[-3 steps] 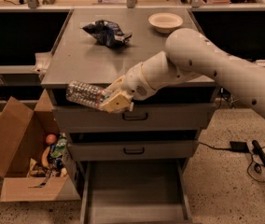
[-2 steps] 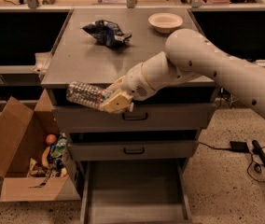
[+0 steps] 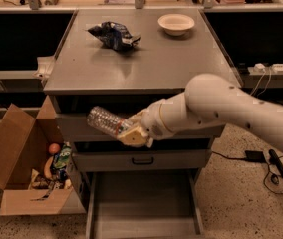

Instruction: Place water bottle into bottom drawer

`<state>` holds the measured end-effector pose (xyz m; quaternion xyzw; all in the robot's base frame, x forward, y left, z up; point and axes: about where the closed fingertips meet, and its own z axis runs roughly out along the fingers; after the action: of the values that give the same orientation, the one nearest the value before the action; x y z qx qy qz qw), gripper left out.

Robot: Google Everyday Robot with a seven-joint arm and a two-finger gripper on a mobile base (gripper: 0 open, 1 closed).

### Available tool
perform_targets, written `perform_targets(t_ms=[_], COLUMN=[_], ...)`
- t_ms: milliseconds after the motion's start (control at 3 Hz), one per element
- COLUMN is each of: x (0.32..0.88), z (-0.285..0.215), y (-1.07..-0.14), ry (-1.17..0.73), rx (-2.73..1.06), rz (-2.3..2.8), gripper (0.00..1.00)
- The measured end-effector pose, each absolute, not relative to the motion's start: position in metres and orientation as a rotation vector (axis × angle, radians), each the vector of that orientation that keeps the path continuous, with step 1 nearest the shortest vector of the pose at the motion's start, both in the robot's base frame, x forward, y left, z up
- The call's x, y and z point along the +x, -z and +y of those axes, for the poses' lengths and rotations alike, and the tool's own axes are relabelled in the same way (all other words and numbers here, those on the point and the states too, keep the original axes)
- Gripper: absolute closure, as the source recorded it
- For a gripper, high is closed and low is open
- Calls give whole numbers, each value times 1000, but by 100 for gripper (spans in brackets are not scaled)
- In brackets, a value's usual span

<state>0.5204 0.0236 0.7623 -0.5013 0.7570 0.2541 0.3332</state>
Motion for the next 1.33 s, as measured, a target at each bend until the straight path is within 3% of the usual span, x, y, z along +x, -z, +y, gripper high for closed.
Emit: perform_targets(t_ms=[333, 1000, 1333], x=[481, 484, 490], z=[-2, -9, -42], y=[-687, -670, -613], ry=[-573, -611, -690], rx=[-1111, -1113, -1074], rz=[2137, 2137, 2117], gripper=[100, 100, 100])
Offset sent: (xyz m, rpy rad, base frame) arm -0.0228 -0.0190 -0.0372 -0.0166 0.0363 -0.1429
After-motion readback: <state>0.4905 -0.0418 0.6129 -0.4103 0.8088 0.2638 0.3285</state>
